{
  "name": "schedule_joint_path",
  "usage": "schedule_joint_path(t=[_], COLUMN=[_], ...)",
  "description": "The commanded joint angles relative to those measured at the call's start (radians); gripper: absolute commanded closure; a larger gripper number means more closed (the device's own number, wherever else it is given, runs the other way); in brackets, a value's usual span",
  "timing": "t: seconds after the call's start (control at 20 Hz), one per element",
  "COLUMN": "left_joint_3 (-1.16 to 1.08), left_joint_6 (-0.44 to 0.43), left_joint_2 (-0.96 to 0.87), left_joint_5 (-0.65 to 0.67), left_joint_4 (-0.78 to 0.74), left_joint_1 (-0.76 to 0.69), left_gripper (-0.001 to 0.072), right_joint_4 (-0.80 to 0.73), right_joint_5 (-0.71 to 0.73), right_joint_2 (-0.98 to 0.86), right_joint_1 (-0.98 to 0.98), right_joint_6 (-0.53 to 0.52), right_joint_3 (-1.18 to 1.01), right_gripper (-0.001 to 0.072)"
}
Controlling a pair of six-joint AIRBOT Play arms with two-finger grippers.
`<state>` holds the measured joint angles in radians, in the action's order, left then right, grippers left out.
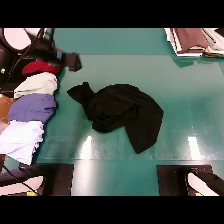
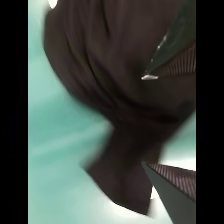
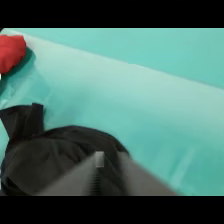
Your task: Fold the shirts.
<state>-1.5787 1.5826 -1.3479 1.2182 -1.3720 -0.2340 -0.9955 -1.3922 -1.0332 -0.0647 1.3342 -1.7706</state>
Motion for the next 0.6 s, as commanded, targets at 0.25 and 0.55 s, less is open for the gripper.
schedule_joint_path(t=[0.25,0.55], left_joint_3=[0.577,0.589], left_joint_6=[-0.021,-0.091], left_joint_2=[-0.033,-0.132], left_joint_5=[-0.303,-0.394], left_joint_4=[0.329,0.487], left_joint_1=[0.11,0.072], left_gripper=[0.0093,0.0094], right_joint_4=[0.01,0.007], right_joint_5=[-0.04,-0.014], right_joint_2=[-0.066,-0.083], right_joint_1=[-0.001,0.0], right_joint_6=[0.001,0.001], right_joint_3=[0.093,0.162], right_gripper=[0.0412,0.0413])
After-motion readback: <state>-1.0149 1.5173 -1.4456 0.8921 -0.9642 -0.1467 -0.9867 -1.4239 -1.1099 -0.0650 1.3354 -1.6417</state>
